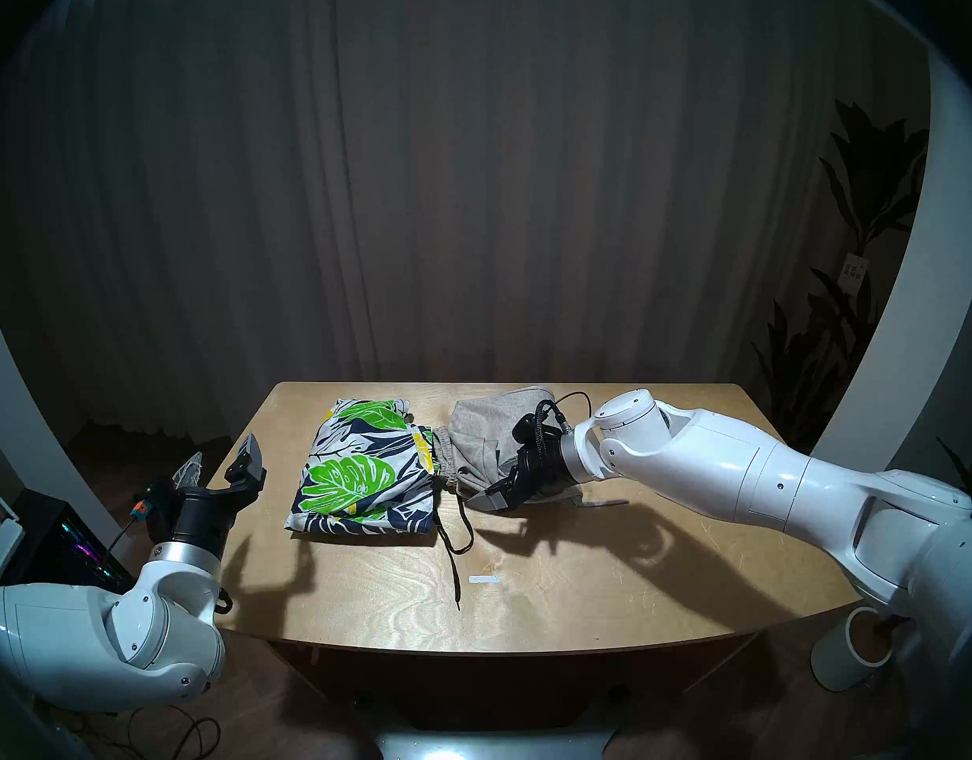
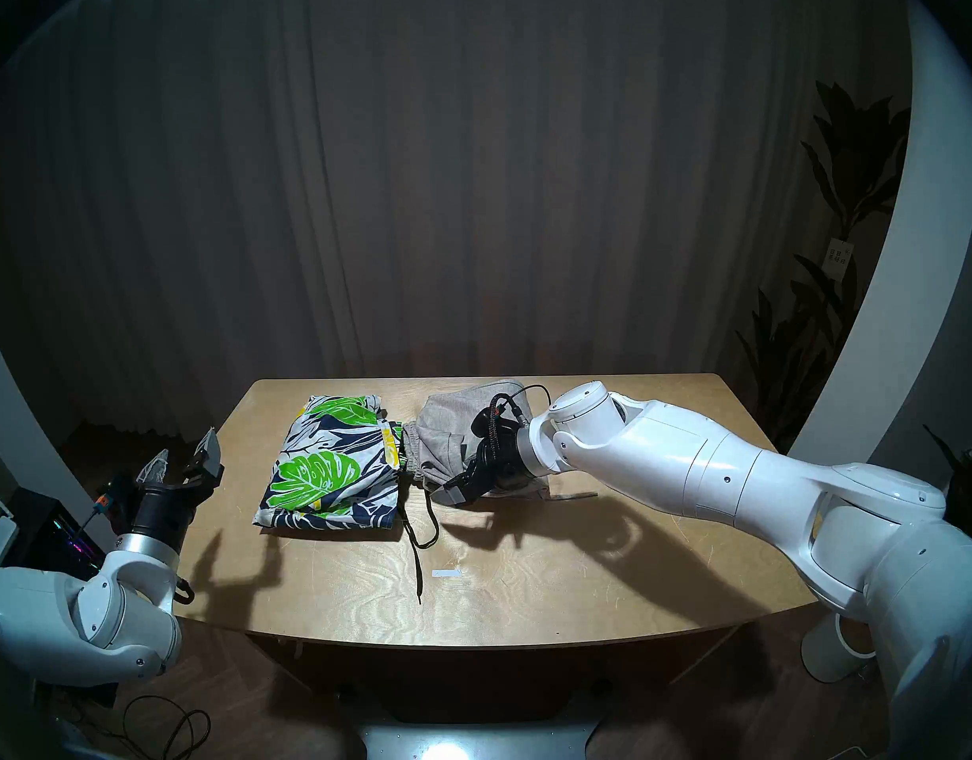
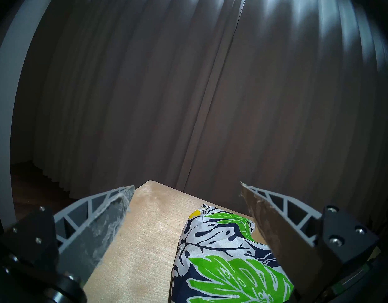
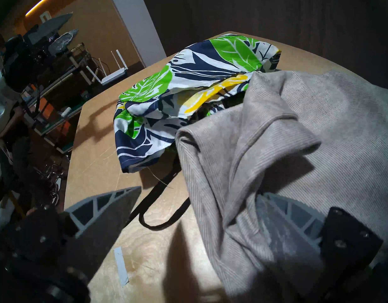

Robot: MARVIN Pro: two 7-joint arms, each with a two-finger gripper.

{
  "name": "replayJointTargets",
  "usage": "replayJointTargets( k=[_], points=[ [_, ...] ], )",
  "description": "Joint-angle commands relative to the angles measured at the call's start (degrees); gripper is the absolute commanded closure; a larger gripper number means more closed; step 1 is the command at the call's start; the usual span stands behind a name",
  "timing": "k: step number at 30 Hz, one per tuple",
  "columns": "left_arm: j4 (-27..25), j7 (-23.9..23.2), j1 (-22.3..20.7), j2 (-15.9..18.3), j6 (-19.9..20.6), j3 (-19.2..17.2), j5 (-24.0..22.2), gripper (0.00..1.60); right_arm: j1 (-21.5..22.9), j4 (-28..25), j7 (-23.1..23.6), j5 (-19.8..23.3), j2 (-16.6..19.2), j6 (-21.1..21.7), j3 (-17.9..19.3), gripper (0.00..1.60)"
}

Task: Fold pants twice and stack them

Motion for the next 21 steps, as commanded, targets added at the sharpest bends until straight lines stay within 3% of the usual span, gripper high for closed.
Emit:
replayJointTargets(
  k=[1, 12, 21],
  points=[
    [-0.09, 1.83, 2.68, 0.05, -0.32, -2.31, 1.10, 0.00, 1.31, -0.06, 1.35, -0.55, -2.48, -0.18, -0.21, 0.00],
    [0.63, 2.76, 6.21, 0.05, -0.32, -5.36, 1.64, 0.00, 1.30, -0.33, 2.96, -3.10, -3.37, 0.02, -1.96, 0.00],
    [0.87, 2.31, 8.75, 0.05, -0.32, -8.08, 2.12, 0.00, 1.58, -3.00, 5.12, -4.15, -1.74, -0.10, -2.90, 0.00]
  ],
)
